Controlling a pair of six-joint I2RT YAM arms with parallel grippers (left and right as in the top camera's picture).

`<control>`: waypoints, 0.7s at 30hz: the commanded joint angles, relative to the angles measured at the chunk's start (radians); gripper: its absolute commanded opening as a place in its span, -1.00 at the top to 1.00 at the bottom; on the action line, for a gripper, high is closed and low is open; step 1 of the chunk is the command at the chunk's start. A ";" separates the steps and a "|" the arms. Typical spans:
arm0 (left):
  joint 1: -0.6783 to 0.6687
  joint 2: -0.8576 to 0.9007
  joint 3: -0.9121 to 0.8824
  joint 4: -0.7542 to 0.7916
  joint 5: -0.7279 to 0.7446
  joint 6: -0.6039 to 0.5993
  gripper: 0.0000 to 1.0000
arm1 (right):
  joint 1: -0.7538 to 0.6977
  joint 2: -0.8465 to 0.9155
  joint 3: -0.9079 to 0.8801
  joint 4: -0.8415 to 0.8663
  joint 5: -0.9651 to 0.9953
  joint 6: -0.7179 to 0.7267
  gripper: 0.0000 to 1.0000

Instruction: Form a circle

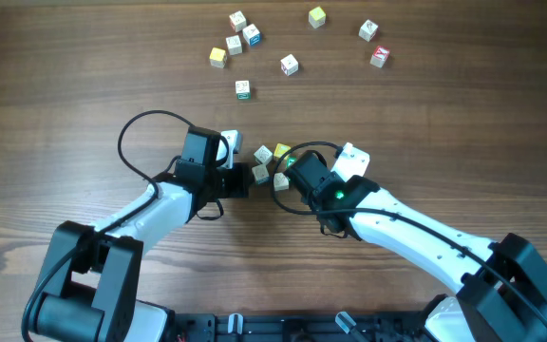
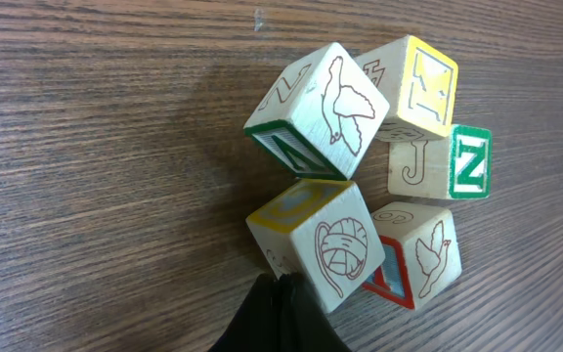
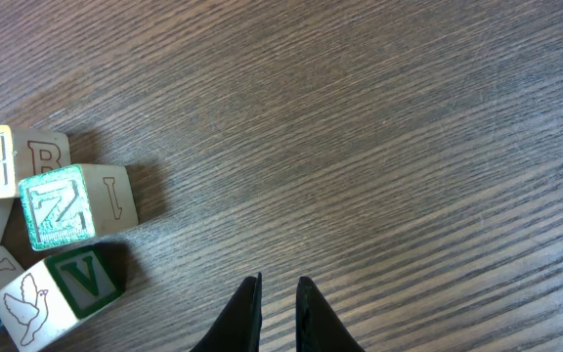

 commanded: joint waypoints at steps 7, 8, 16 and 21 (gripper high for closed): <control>-0.004 0.013 0.006 0.011 0.020 -0.009 0.92 | -0.002 0.011 -0.006 0.002 0.028 0.014 0.72; -0.004 0.013 0.006 0.010 0.020 -0.008 0.92 | -0.002 0.011 -0.006 0.002 0.028 0.014 0.71; -0.004 0.013 0.006 -0.013 0.021 -0.009 0.92 | -0.002 0.011 -0.006 0.002 0.028 0.014 0.72; -0.004 0.013 0.006 -0.013 0.029 -0.009 0.92 | -0.002 0.011 -0.006 0.002 0.029 0.014 0.72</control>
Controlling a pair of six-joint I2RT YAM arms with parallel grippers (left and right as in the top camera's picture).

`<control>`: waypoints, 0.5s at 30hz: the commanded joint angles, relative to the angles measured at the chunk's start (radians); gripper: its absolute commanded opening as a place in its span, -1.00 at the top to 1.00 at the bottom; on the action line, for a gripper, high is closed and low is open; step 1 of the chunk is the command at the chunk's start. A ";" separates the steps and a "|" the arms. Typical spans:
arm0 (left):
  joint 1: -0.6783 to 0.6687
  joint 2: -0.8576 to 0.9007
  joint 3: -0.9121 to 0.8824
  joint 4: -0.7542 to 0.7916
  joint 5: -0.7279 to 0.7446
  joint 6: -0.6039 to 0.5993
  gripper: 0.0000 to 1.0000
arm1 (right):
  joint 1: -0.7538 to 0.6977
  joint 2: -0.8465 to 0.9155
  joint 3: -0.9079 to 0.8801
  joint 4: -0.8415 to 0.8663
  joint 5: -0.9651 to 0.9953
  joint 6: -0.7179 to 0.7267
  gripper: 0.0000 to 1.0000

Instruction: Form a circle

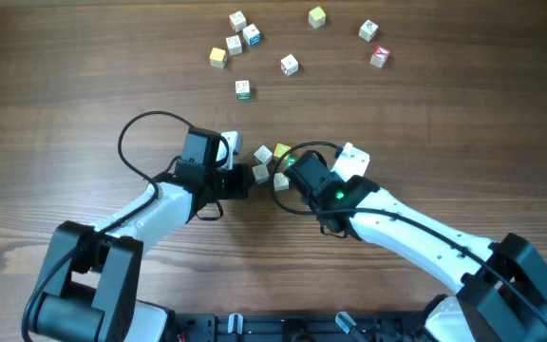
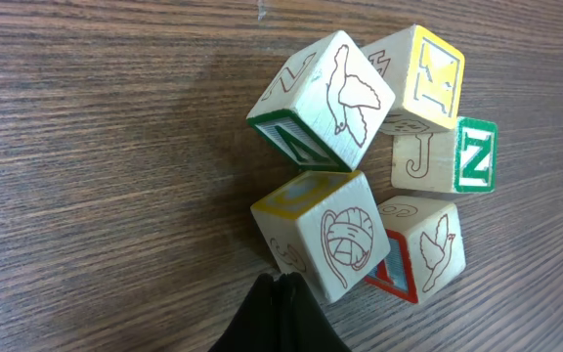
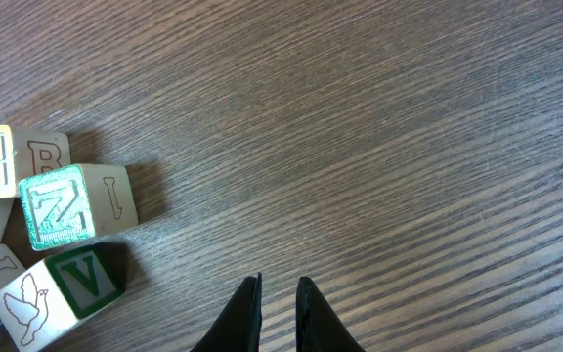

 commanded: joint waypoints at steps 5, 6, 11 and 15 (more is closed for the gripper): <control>-0.005 0.013 0.006 0.000 0.043 -0.009 0.92 | -0.002 0.011 -0.006 0.002 0.031 0.014 0.72; -0.006 0.013 0.006 0.000 0.043 -0.009 0.92 | -0.002 0.011 -0.006 0.002 0.031 0.014 0.72; -0.006 0.013 0.006 0.000 0.061 -0.009 0.92 | -0.002 0.011 -0.006 0.002 0.031 0.014 0.72; -0.006 0.013 0.006 0.001 0.061 -0.009 0.92 | -0.002 0.011 -0.006 0.002 0.031 0.014 0.72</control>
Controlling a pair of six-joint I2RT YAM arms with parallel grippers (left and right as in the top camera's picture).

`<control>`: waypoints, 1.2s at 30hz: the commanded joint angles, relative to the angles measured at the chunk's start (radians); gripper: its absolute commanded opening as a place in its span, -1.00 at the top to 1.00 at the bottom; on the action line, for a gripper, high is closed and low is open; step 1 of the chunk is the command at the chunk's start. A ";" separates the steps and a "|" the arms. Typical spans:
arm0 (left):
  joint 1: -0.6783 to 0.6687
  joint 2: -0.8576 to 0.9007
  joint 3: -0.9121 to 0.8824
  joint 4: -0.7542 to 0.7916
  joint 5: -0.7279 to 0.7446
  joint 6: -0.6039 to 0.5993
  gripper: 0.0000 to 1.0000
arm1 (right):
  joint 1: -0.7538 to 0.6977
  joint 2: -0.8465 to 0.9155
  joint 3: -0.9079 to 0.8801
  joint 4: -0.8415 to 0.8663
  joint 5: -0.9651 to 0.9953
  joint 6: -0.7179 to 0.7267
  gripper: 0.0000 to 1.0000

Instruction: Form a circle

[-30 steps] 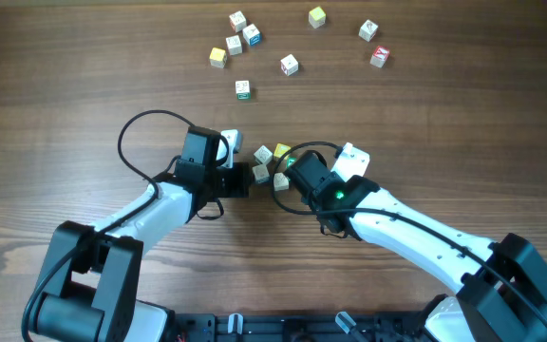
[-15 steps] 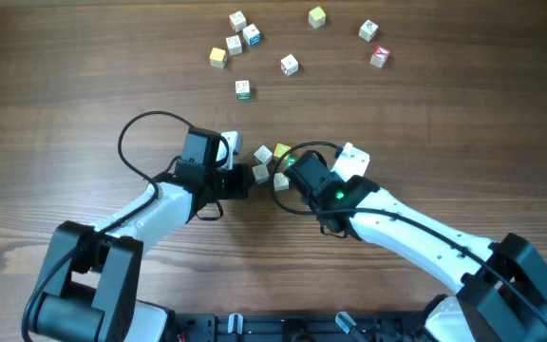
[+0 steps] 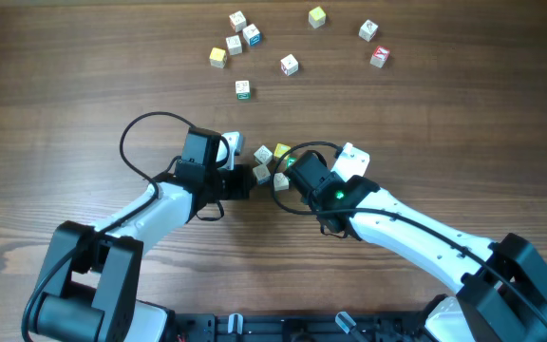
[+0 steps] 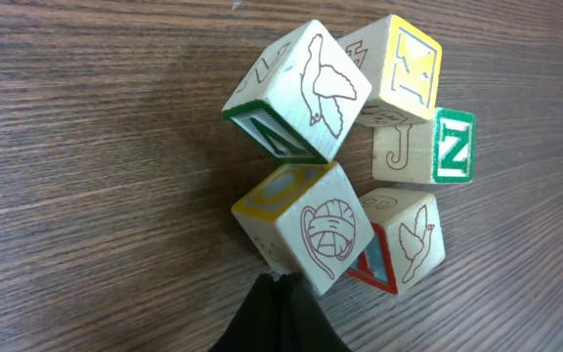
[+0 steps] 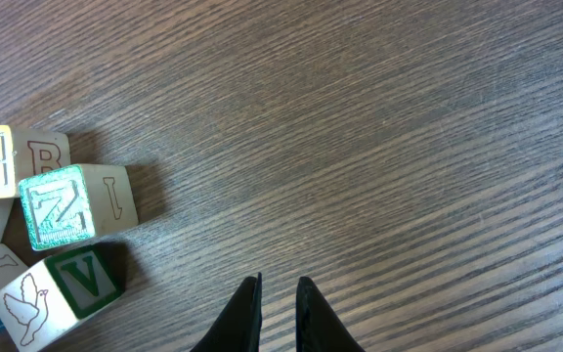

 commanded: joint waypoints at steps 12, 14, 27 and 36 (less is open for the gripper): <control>-0.005 0.013 0.006 0.013 0.022 -0.008 0.92 | -0.006 0.011 -0.006 0.001 0.027 0.015 0.73; -0.005 0.013 0.006 0.015 0.022 -0.008 0.92 | -0.006 0.014 -0.006 0.002 0.027 0.015 0.73; -0.005 0.013 0.006 -0.007 0.021 -0.033 0.92 | -0.007 0.014 -0.006 -0.004 0.027 0.014 0.76; -0.005 -0.026 0.006 -0.085 -0.003 -0.038 0.92 | -0.007 0.014 -0.006 -0.007 0.027 0.014 0.81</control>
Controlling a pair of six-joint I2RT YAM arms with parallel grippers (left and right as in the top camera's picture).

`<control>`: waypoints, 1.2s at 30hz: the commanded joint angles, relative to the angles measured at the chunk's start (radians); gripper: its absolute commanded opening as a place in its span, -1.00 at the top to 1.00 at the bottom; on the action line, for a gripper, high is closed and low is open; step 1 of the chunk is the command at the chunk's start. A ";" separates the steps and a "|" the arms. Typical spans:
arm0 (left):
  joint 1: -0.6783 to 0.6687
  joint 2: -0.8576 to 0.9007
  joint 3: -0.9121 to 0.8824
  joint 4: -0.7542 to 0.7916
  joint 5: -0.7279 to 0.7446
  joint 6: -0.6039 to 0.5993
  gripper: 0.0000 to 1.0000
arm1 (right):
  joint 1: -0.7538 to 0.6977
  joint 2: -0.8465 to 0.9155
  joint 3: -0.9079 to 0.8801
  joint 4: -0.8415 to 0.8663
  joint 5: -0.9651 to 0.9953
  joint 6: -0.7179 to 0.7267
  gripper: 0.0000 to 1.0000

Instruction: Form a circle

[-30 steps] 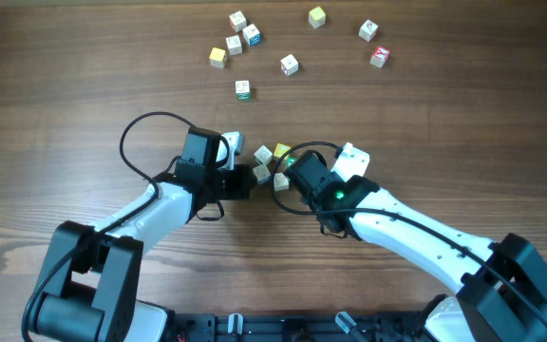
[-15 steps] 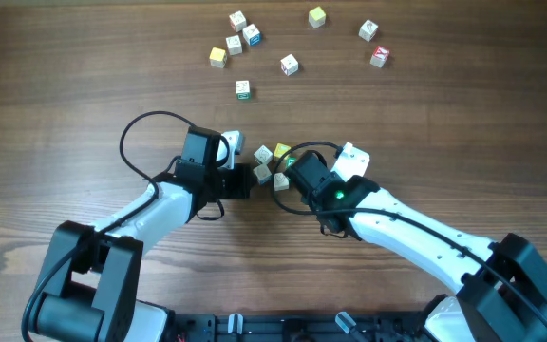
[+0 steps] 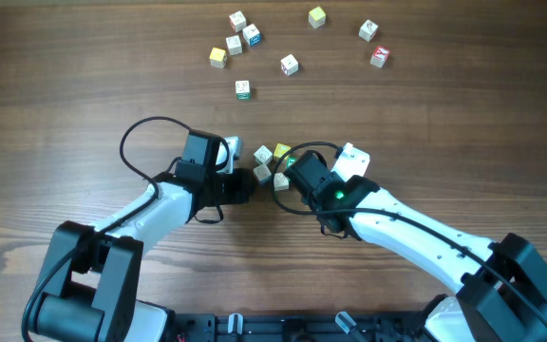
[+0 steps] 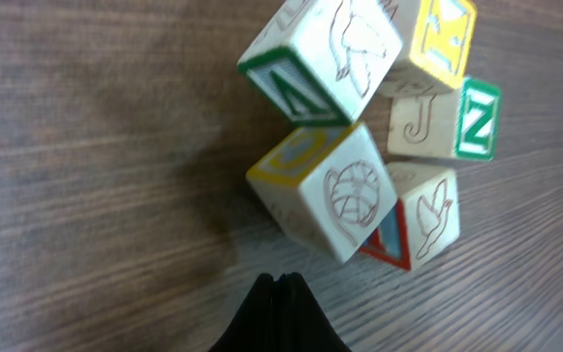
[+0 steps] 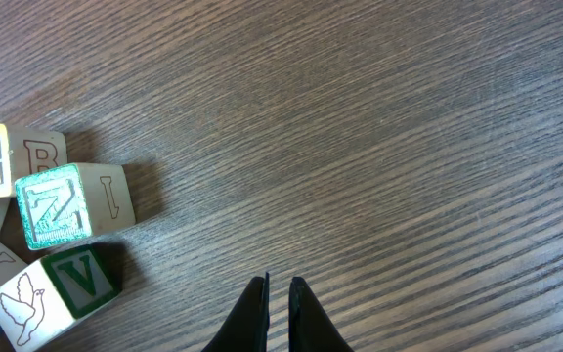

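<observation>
Several wooden letter blocks sit tightly clustered (image 3: 272,163) at mid-table. The left wrist view shows a green-edged bird block (image 4: 321,54), a yellow K block (image 4: 438,49), a green Z block (image 4: 448,122), a yellow-edged yarn-ball block (image 4: 325,191) and a red-edged bird block (image 4: 418,220). My left gripper (image 4: 277,279) is shut and empty, a short way back from the yarn-ball block. My right gripper (image 5: 279,281) is shut with a hairline gap, over bare wood right of the Z block (image 5: 52,205) and V block (image 5: 57,284).
More loose blocks lie scattered at the far side, among them a group (image 3: 235,38) at the left, single ones (image 3: 243,89) (image 3: 289,65), and others (image 3: 317,16) (image 3: 373,43) to the right. A black cable (image 3: 145,142) loops beside my left arm.
My left gripper, whose tips touched the yarn-ball block's near corner, now sits a little back from it. The right fingers stand slightly closer together.
My shut left gripper stayed against the near corner of the yarn-ball block through the earlier moments, and the cluster shifted only slightly in its view. The right gripper held still beside the Z block. Now the left gripper has drawn back from the cluster.
</observation>
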 commanded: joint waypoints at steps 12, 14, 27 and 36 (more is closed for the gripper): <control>-0.004 -0.325 0.006 -0.220 -0.201 -0.008 0.92 | -0.007 -0.053 -0.006 -0.048 0.016 0.001 0.91; -0.004 -0.397 0.006 -0.253 -0.228 -0.008 0.92 | -0.007 -0.106 -0.006 -0.062 0.018 -0.050 0.91; -0.004 -0.785 0.006 -0.399 -0.336 -0.002 0.92 | -0.007 -0.480 -0.006 -0.308 0.058 -0.162 0.91; -0.004 -0.892 0.006 -0.479 -0.438 -0.001 0.86 | -0.007 -0.607 -0.006 -0.327 0.000 -0.383 0.89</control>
